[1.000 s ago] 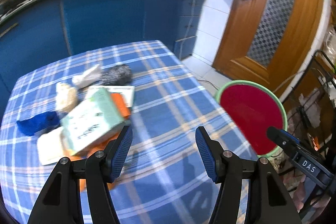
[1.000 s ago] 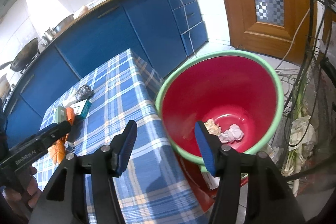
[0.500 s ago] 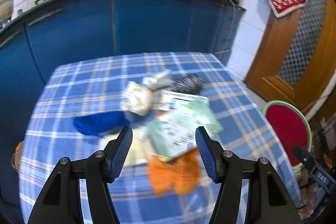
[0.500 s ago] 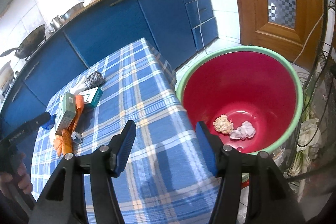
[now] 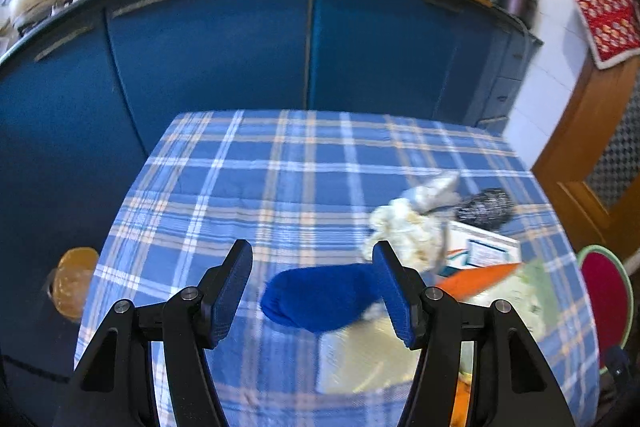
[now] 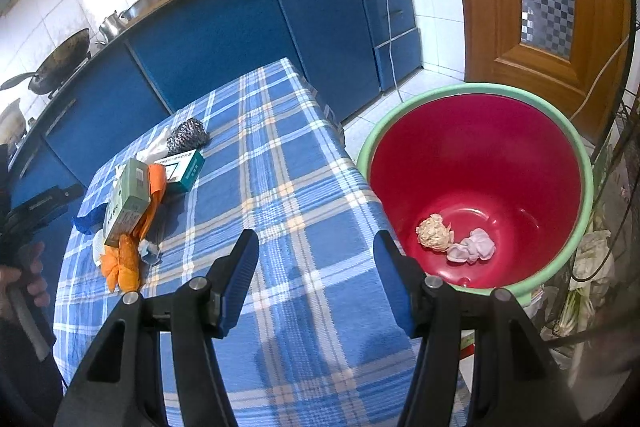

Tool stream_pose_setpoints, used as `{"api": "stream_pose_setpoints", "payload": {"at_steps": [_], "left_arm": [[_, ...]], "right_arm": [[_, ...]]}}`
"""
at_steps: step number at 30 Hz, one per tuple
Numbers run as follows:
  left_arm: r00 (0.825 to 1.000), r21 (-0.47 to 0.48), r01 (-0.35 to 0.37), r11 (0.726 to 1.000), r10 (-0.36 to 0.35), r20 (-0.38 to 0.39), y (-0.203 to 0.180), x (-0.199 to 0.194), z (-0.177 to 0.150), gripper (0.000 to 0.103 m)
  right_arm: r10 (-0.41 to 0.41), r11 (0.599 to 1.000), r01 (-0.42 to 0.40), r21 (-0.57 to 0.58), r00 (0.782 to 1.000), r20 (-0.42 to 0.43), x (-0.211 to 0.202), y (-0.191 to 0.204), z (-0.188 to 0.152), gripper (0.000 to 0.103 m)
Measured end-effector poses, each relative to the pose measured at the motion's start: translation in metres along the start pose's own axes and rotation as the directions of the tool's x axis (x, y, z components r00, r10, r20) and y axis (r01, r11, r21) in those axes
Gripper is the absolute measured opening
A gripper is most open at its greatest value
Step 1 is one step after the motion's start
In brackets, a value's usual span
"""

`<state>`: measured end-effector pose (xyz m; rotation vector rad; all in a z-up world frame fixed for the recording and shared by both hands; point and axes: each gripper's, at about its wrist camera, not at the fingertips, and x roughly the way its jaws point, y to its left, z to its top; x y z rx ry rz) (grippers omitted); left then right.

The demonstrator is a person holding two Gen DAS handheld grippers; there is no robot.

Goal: Collect trash
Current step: 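Grasp the blue knitted cloth with the left tool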

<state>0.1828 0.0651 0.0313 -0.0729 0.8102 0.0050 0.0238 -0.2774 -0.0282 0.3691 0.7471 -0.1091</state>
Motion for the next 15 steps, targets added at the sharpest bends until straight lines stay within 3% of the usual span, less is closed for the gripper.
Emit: {"api": "stream_pose_setpoints", "payload": {"at_steps": [15], "left_arm": [[0.995, 0.039, 0.057, 0.998, -0.053, -0.090, -0.005, 0.032, -0.023, 0.064]], "right_arm": [[0.005, 0.999, -0.005, -0.033, 1.000, -0.021, 0.007, 0.013, 0.001, 0.061]]}}
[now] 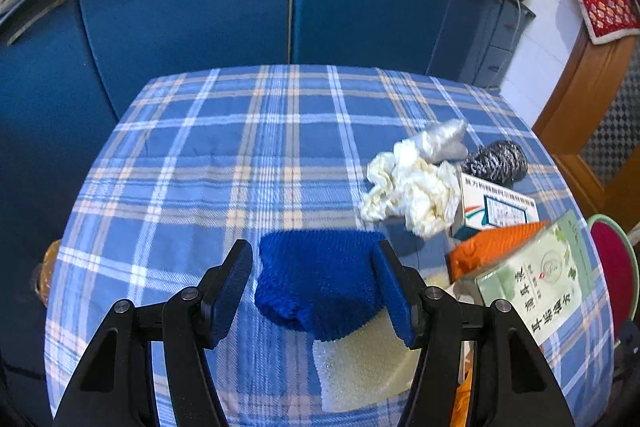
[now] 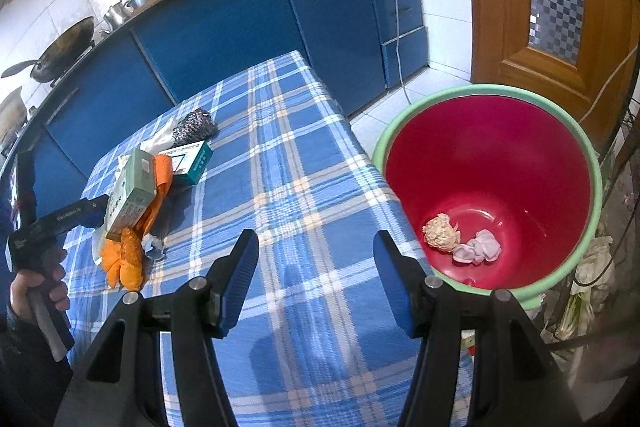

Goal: Collect trash
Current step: 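Grasp the blue knitted cloth with the left tool, then grasp the orange bow-shaped bag with the right tool while the left tool holds the blue cloth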

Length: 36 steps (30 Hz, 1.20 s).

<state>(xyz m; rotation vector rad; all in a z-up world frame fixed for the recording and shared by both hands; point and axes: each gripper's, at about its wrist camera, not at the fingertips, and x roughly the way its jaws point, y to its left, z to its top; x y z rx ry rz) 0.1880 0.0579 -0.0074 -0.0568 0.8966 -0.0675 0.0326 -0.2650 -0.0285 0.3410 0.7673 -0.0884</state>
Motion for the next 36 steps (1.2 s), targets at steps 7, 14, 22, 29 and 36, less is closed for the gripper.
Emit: {"api": "stream_pose_setpoints", "payload": {"at_steps": [7, 14, 22, 29, 36], "left_arm": [[0.998, -0.020, 0.069, 0.997, -0.069, 0.010, 0.005, 0.000, -0.005, 0.035], [0.993, -0.028, 0.114, 0.993, -0.112, 0.044, 0.006, -0.014, -0.010, 0.020], [0.983, -0.062, 0.150, 0.987, -0.142, 0.119, 0.013, -0.051, -0.018, 0.020], [0.979, -0.084, 0.159, 0.984, -0.146, 0.145, 0.023, -0.072, -0.031, 0.020], [0.979, -0.103, 0.156, 0.982, -0.140, 0.151, 0.032, -0.081, -0.044, 0.020]], "right_arm": [[0.026, 0.999, -0.026, -0.038, 1.000, -0.012, 0.004, 0.018, 0.000, 0.061], [0.049, 0.996, -0.050, -0.070, 0.999, -0.025, 0.007, 0.034, -0.001, 0.061], [0.095, 0.987, -0.099, -0.128, 0.995, -0.036, 0.010, 0.062, -0.002, 0.061], [0.151, 0.972, -0.162, -0.170, 0.986, -0.076, 0.019, 0.092, -0.009, 0.061], [0.191, 0.955, -0.214, -0.206, 0.973, -0.129, 0.030, 0.117, -0.020, 0.061]]}}
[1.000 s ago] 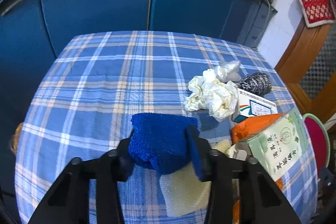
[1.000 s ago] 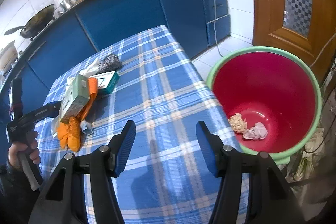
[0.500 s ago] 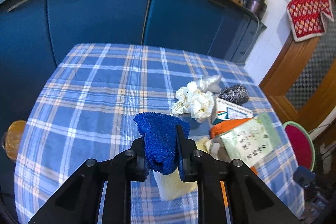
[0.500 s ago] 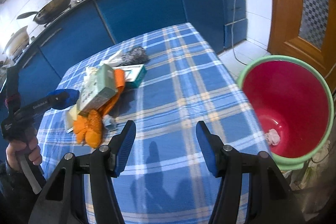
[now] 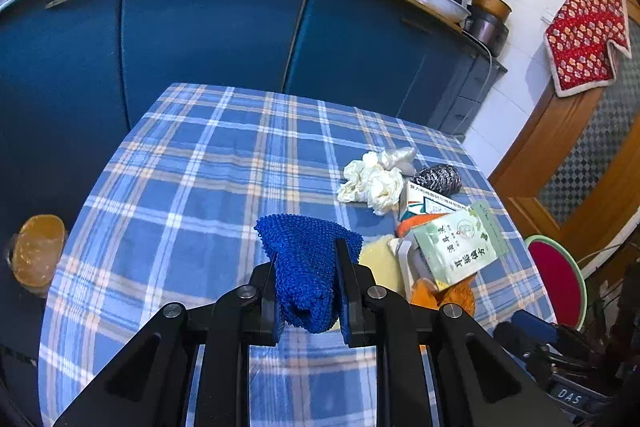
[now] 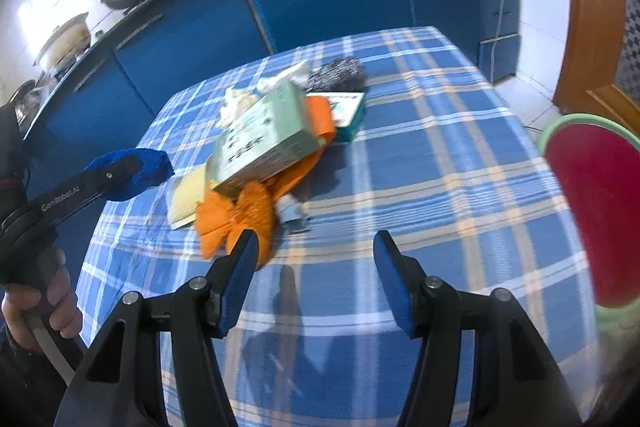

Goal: Collect trash
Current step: 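Grasp the orange bow-shaped bag with the right tool while the left tool holds the blue cloth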

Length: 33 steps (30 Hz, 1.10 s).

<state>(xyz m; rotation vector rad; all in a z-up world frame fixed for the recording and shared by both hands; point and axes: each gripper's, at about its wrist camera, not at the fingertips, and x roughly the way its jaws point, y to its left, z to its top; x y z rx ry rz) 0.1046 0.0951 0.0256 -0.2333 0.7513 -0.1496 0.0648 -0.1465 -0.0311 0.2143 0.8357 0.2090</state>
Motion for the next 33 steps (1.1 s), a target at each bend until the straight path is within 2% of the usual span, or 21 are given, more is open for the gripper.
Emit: {"api": "stream_pose_setpoints", "payload": {"at_steps": [13, 19, 23, 27, 33], "left_arm": [[1.000, -0.015, 0.016, 1.000, -0.016, 0.001, 0.010, -0.009, -0.012, 0.020], [0.999, -0.017, 0.034, 0.999, -0.034, 0.003, 0.009, -0.011, -0.016, 0.020], [0.999, -0.017, 0.041, 0.999, -0.041, 0.005, 0.008, -0.012, -0.016, 0.020], [0.999, -0.016, 0.040, 0.999, -0.040, 0.005, 0.006, -0.013, -0.017, 0.020], [0.999, 0.002, 0.049, 0.999, -0.049, 0.012, -0.006, -0.021, -0.018, 0.020]], "right_arm": [[0.069, 0.997, -0.073, -0.041, 0.995, -0.078, 0.034, 0.030, -0.003, 0.061], [0.060, 0.997, -0.063, -0.046, 0.996, -0.070, 0.042, 0.035, -0.001, 0.050], [0.063, 0.997, -0.066, -0.046, 0.996, -0.068, 0.044, 0.034, -0.001, 0.031], [0.073, 0.995, -0.076, -0.064, 0.996, -0.049, 0.037, 0.036, -0.003, 0.020], [0.100, 0.992, -0.101, -0.074, 0.995, -0.012, 0.017, 0.033, -0.008, 0.020]]}}
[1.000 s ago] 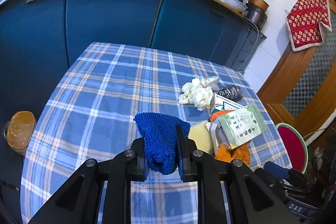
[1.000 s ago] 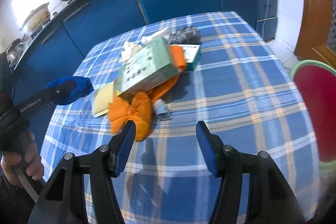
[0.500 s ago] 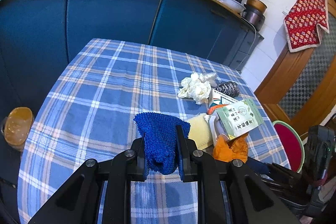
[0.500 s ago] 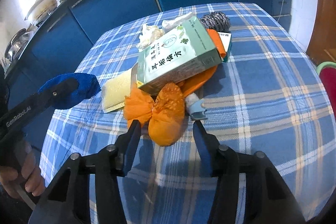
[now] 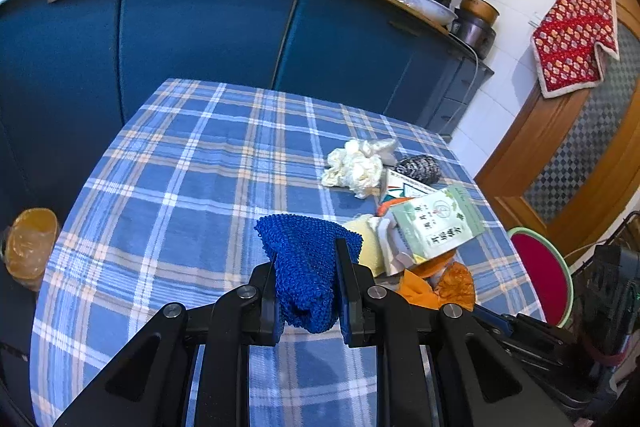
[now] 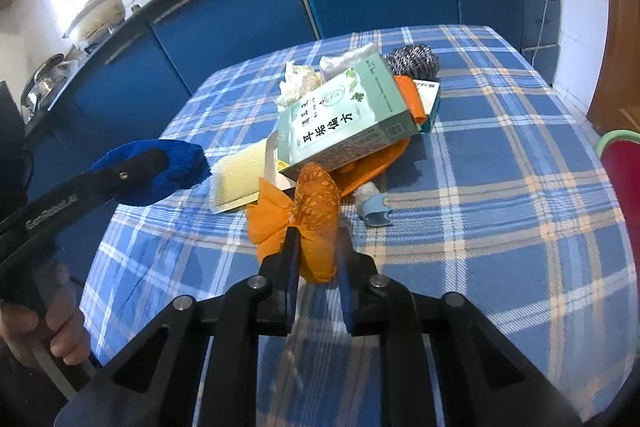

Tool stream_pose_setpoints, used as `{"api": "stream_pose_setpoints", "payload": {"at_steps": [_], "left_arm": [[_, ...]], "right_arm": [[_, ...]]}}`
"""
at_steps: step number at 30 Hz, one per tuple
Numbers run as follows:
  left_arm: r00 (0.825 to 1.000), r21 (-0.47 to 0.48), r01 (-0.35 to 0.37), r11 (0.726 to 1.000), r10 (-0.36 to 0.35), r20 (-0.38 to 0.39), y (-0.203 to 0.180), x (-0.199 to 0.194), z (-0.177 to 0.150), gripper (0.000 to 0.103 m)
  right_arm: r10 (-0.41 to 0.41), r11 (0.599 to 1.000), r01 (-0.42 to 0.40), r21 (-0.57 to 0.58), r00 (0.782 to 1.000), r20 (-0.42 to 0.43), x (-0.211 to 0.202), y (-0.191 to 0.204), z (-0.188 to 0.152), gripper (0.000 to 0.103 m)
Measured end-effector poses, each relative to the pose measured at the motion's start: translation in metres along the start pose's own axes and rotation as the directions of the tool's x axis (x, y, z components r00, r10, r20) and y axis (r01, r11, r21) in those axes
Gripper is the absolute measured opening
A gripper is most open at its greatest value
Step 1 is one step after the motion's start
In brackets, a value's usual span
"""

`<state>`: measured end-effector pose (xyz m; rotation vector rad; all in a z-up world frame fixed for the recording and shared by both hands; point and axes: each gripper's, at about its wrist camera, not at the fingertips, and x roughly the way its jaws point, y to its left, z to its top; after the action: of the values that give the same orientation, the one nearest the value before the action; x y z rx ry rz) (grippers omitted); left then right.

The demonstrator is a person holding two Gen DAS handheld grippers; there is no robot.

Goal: Collect trash
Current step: 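Grasp the orange bow-shaped bag with the right tool while the left tool holds the blue cloth, then carry the blue cloth and orange bag in both tools over the red bucket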

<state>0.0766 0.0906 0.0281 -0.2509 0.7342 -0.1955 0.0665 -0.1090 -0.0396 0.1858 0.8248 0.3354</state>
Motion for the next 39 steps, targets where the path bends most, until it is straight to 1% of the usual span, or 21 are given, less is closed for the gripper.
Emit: {"api": "stream_pose_setpoints", "payload": {"at_steps": [8, 18, 28, 39], "left_arm": [[0.999, 0.040, 0.033, 0.999, -0.033, 0.005, -0.024, -0.008, -0.001, 0.020], [0.994, 0.094, 0.109, 0.990, -0.109, -0.004, -0.065, -0.011, -0.003, 0.020], [0.984, 0.146, 0.181, 0.973, -0.178, -0.030, -0.111, -0.004, -0.003, 0.020], [0.967, 0.223, 0.254, 0.941, -0.244, -0.072, -0.165, 0.009, -0.006, 0.020]], "right_arm": [[0.001, 0.999, -0.004, 0.039, 0.998, 0.059, -0.035, -0.013, -0.008, 0.020], [-0.057, 0.994, 0.042, 0.103, 0.987, 0.151, -0.082, -0.039, -0.015, 0.020], [-0.113, 0.983, 0.079, 0.167, 0.972, 0.206, -0.113, -0.065, -0.020, 0.020], [-0.188, 0.961, 0.126, 0.245, 0.950, 0.251, -0.140, -0.100, -0.023, 0.020]]}}
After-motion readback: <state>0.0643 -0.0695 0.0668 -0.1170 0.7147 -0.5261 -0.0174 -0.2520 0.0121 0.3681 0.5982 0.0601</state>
